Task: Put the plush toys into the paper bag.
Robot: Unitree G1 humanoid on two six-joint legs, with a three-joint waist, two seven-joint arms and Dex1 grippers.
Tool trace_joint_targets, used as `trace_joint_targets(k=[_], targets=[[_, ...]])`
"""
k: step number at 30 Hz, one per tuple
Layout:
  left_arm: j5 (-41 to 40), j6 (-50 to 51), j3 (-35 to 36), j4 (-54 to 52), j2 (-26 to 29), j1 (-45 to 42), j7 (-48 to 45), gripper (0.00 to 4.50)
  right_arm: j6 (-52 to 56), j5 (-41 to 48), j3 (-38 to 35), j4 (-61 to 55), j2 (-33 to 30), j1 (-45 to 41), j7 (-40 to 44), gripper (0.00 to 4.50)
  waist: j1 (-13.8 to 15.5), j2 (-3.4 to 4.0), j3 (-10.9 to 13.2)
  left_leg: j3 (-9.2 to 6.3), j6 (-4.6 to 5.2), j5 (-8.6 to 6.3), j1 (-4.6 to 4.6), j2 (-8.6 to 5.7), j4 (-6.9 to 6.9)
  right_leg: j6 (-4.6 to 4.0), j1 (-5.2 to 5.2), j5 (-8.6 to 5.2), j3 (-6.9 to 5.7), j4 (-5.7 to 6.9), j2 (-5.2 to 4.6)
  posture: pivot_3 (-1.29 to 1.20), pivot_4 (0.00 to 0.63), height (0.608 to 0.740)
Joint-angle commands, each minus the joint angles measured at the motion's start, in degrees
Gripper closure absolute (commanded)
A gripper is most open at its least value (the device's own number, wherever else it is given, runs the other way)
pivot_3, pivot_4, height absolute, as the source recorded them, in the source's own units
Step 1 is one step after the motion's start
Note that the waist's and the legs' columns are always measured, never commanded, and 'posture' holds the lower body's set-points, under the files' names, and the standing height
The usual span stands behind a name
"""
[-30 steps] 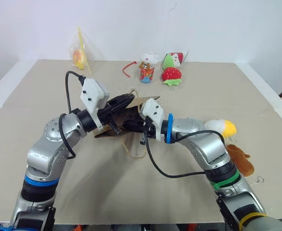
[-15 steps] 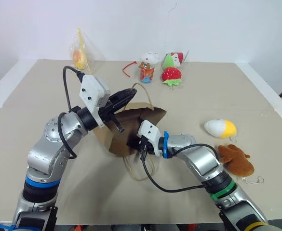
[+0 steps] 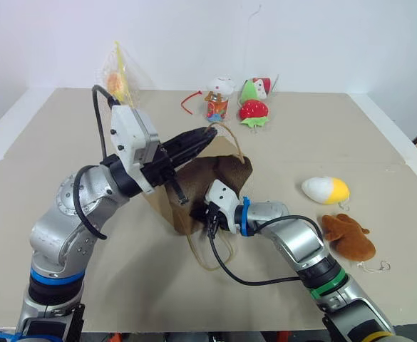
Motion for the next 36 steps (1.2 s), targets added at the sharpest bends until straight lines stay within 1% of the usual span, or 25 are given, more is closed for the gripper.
trace_joint_targets(k=[1, 6, 15, 24, 27, 30, 36], targets=[[0.2, -2.9, 1.6, -2.7, -0.2, -2.7, 1.2, 4.50, -0.9, -0.6, -1.3, -0.9, -0.3, -0.6, 0.5, 4.49, 0.0, 0.00, 0.0, 0.00, 0.00, 0.00, 0.01, 0.00, 0.00, 0.01, 0.01, 0.00, 0.00, 0.00, 0.00, 0.00, 0.150, 0.740], [0.7, -4.1, 1.5, -1.3, 0.1, -5.4, 0.8, 4.50, -1.8, -0.9, -1.5, 0.0, -0.5, -0.9, 0.8, 4.49, 0.0, -0.01, 0.0, -0.01, -0.01, 0.00, 0.00, -0.01, 0.00, 0.00, 0.00, 0.00, 0.00, 0.00, 0.00, 0.00, 0.150, 0.740], [1.7, -4.8, -0.4, -1.0, 0.9, -2.9, -0.9, 4.50, -4.0, -2.5, 1.2, 2.0, -2.2, 0.3, 4.7, 4.49, 0.0, -0.01, 0.0, 0.01, -0.01, 0.01, 0.01, -0.05, -0.01, 0.01, 0.01, 0.00, 0.01, 0.00, -0.01, 0.00, 0.150, 0.740], [3.4, -5.9, -1.1, -1.2, 1.2, -0.6, -1.3, 4.50, -4.3, -3.1, 0.8, 2.6, -1.1, -0.2, 5.4, 4.49, 0.0, -0.02, 0.0, 0.00, -0.02, 0.01, 0.04, -0.03, -0.01, 0.00, 0.03, 0.00, 0.00, 0.00, -0.01, 0.00, 0.150, 0.740], [5.1, -6.6, -1.1, -0.2, 0.8, 1.5, 0.2, 4.50, -3.5, -2.0, -0.8, 1.1, -0.5, -0.5, 5.0, 4.49, 0.0, -0.02, 0.0, 0.01, -0.01, 0.01, 0.06, -0.01, -0.01, 0.00, 0.03, 0.00, 0.01, 0.00, 0.00, 0.00, 0.150, 0.740], [6.5, -7.7, -1.4, 0.3, 0.8, 3.5, 0.0, 4.50, -2.0, -0.1, -3.1, -2.7, -1.3, -0.4, 5.9, 4.49, 0.0, -0.01, 0.0, -0.01, -0.02, 0.01, 0.09, 0.03, -0.05, -0.02, 0.03, -0.01, 0.01, 0.00, 0.03, 0.00, 0.150, 0.740], [8.1, -10.0, -2.3, 1.3, 1.1, 7.0, -1.5, 4.50, 1.7, 5.3, -9.1, -12.4, -6.6, 1.6, 8.6, 4.49, 0.0, -0.02, 0.0, 0.01, -0.05, 0.03, 0.02, 0.02, -0.07, -0.01, -0.01, -0.02, 0.01, -0.01, -0.05, 0.00, 0.150, 0.740]])
